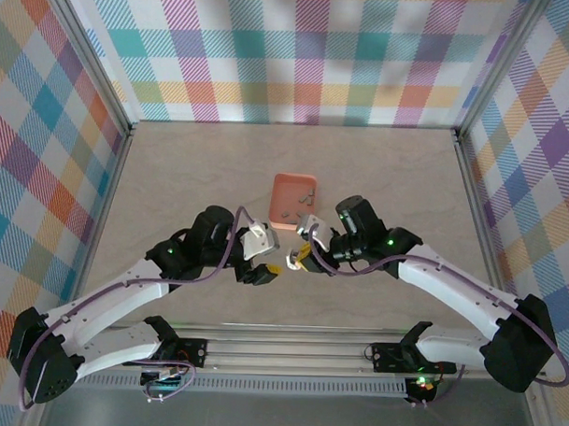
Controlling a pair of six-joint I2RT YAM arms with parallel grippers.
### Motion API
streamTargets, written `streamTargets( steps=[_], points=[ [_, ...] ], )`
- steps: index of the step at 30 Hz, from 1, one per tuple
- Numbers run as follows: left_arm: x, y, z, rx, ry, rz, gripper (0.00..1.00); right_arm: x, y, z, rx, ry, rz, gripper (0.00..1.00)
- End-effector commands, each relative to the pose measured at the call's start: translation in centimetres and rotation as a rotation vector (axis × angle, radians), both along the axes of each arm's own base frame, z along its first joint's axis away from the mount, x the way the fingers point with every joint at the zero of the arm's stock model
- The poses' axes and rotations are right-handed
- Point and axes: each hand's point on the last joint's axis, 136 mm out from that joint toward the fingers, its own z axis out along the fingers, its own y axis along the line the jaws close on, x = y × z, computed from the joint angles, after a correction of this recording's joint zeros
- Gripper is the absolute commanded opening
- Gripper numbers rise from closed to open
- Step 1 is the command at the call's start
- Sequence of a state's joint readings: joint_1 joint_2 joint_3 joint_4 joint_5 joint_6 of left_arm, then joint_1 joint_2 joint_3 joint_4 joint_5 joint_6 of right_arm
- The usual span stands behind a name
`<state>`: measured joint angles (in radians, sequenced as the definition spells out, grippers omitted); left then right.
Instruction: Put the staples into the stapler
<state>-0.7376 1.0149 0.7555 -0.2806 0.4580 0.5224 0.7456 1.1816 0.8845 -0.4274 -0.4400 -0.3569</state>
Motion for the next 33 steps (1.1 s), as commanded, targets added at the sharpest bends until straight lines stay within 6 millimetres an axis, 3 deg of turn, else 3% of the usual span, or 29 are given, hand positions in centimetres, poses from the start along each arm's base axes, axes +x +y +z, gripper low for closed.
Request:
streamTargets(
  steps=[1,17,27,33],
  points=[
    [-2.1,-0.5,0.3,0.035,-0.047,-0.197,0.63,-1.4,-0.2,0.7,-0.027,-0.115,0.189,0.07],
    [-1.3,-2.3,0.1,0.045,-0.036,-0.264,0.57,-2.2,1.8,1.5,0.021,-0.132,0.286,0.05],
    [-1.5,-2.7,-0.4,0.047,-0.007,-0.295,0.41,-1.9,2.1,2.1,0.035,-0.146,0.27,0.05],
    [-1.3,-2.9,-0.7,0.052,-0.001,-0.294,0.42,-1.9,2.1,2.3,0.044,-0.157,0.273,0.05]
  ],
)
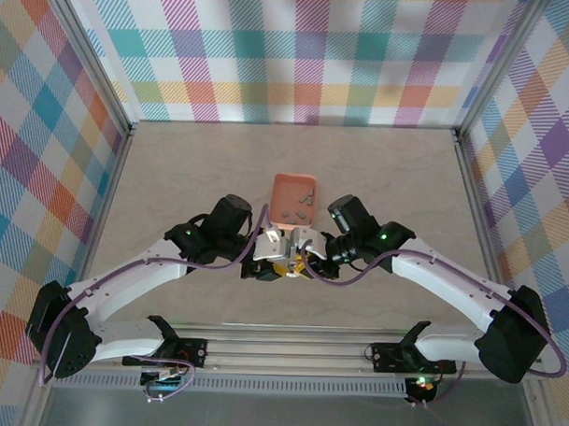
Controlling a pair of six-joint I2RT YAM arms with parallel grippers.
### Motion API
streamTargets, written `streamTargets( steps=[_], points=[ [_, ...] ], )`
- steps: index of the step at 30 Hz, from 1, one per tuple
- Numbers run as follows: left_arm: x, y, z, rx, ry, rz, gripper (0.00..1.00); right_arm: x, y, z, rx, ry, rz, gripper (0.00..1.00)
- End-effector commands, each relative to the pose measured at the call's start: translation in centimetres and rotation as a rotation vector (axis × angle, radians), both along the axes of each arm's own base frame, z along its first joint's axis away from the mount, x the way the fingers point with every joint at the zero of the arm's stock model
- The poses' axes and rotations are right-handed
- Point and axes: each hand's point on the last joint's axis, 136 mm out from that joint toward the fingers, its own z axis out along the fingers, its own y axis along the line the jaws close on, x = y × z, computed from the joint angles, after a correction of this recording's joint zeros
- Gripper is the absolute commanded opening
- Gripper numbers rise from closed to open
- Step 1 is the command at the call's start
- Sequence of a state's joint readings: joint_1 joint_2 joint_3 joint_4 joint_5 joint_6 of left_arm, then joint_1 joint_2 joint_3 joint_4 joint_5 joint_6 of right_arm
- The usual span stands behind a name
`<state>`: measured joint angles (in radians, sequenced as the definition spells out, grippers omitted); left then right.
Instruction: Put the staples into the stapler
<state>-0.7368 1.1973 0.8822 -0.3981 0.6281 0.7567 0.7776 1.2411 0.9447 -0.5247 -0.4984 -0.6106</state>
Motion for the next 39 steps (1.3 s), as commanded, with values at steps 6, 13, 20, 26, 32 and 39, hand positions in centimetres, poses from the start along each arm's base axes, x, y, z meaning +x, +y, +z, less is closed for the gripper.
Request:
streamTargets(
  steps=[6,13,20,26,32,39],
  points=[
    [0.1,-0.6,0.6,-0.035,-0.009,-0.014,0.42,-0.3,0.9,2.4,0.097,-0.06,0.039,0.03],
    [-0.1,0.1,2.1,-0.159,-0.018,0.023,0.54,-0.4,0.3,1.4,0.099,-0.066,0.025,0.02],
    [-0.2,0.8,1.5,-0.155,-0.002,0.027,0.56,-0.5,0.4,1.5,0.12,-0.066,0.038,0.01],
    [-0.4,0.4,0.9,-0.142,0.036,-0.013,0.52,-0.7,0.7,2.0,0.148,-0.073,0.058,0.01],
    [-0.7,0.0,0.8,-0.141,0.058,-0.05,0.47,-0.8,0.7,2.2,0.155,-0.074,0.062,0.01],
    [-0.6,-0.1,1.3,-0.15,0.045,-0.055,0.36,-0.9,0.5,1.9,0.144,-0.067,0.061,0.01]
  ],
)
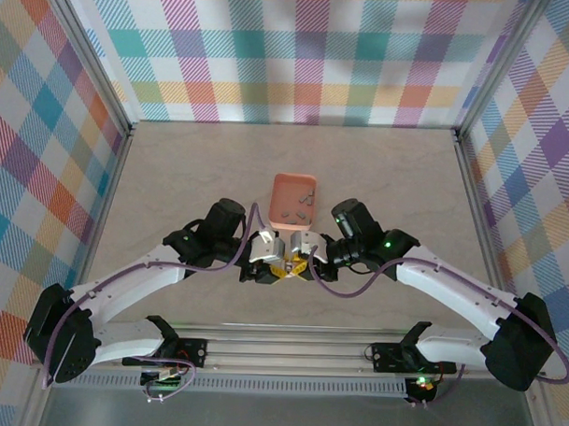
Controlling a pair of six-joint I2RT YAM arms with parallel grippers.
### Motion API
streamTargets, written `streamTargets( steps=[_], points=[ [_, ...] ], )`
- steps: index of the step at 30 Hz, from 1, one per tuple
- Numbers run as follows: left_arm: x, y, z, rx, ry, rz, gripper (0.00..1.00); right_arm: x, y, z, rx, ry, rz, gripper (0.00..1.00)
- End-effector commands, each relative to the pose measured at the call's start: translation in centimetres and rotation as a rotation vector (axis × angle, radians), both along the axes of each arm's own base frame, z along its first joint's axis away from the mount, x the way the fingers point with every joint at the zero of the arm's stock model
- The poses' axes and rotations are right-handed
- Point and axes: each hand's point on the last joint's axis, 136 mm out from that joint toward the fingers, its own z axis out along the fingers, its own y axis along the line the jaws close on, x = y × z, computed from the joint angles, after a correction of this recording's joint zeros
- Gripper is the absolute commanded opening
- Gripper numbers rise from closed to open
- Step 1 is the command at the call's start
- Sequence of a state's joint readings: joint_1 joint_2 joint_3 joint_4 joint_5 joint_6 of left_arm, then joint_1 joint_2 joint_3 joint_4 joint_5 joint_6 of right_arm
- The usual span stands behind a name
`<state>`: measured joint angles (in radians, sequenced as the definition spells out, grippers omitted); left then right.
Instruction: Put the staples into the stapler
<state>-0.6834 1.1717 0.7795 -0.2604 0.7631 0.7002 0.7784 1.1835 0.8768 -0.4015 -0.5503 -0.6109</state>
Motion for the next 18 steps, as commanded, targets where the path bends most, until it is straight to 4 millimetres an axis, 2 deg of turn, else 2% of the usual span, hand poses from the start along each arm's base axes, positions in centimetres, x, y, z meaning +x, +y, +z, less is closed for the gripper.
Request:
streamTargets(
  steps=[1,8,18],
  points=[
    [-0.1,-0.3,1.7,-0.043,-0.022,-0.039,0.33,-0.4,-0.1,0.7,0.036,-0.012,0.026,0.01],
    [-0.4,0.3,1.4,-0.049,0.028,-0.035,0.15,-0.1,-1.0,0.8,0.089,0.009,-0.007,0.03],
    [0.7,1.2,3.6,-0.161,0.009,0.026,0.08,1.3,-3.2,0.4,0.157,0.047,-0.124,0.05]
  ],
)
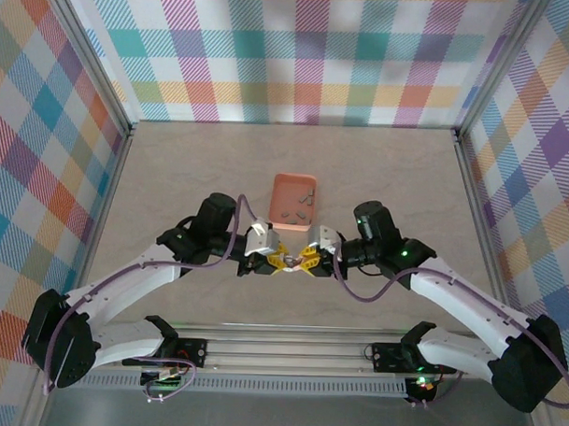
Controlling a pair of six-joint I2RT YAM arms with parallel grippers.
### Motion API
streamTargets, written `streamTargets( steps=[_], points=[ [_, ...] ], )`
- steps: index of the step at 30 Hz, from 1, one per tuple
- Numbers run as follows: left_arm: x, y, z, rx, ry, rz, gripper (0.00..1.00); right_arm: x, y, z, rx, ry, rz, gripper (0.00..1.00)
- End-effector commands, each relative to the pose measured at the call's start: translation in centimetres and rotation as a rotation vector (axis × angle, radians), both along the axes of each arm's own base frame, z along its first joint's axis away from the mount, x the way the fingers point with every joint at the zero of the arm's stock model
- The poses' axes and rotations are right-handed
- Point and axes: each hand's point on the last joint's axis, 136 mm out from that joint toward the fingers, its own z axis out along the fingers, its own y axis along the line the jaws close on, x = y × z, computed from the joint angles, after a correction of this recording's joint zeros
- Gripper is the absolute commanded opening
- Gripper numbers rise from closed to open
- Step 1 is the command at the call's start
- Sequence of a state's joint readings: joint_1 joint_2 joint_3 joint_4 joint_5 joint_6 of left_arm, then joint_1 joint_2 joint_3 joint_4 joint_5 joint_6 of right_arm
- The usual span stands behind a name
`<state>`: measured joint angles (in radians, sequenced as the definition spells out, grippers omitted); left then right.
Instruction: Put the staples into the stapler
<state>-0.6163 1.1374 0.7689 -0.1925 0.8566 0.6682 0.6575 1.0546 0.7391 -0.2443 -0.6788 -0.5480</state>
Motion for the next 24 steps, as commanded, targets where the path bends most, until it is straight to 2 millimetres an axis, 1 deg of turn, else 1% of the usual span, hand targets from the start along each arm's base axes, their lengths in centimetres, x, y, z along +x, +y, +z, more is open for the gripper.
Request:
streamTargets(
  steps=[1,5,10,16,22,24],
  points=[
    [-0.1,0.8,1.5,-0.069,0.016,0.026,0.08,0.8,-1.2,-1.2,0.009,0.062,-0.082,0.06],
    [0.2,1.1,2.6,-0.114,0.0,0.066,0.08,2.4,-2.0,-1.7,0.059,0.131,-0.196,0.14],
    [0.7,1.5,4.4,-0.183,-0.042,0.133,0.08,4.0,-2.5,-2.8,0.099,0.244,-0.326,0.19],
    [0.7,1.8,5.9,-0.222,-0.081,0.159,0.08,4.9,-2.3,-3.8,0.114,0.323,-0.376,0.23],
    [1.0,2.0,6.5,-0.236,-0.113,0.186,0.09,5.3,-1.9,-3.5,0.133,0.338,-0.382,0.27],
    [1.6,2.2,6.6,-0.233,-0.125,0.216,0.09,5.3,-1.9,-3.1,0.147,0.346,-0.386,0.32]
  ],
)
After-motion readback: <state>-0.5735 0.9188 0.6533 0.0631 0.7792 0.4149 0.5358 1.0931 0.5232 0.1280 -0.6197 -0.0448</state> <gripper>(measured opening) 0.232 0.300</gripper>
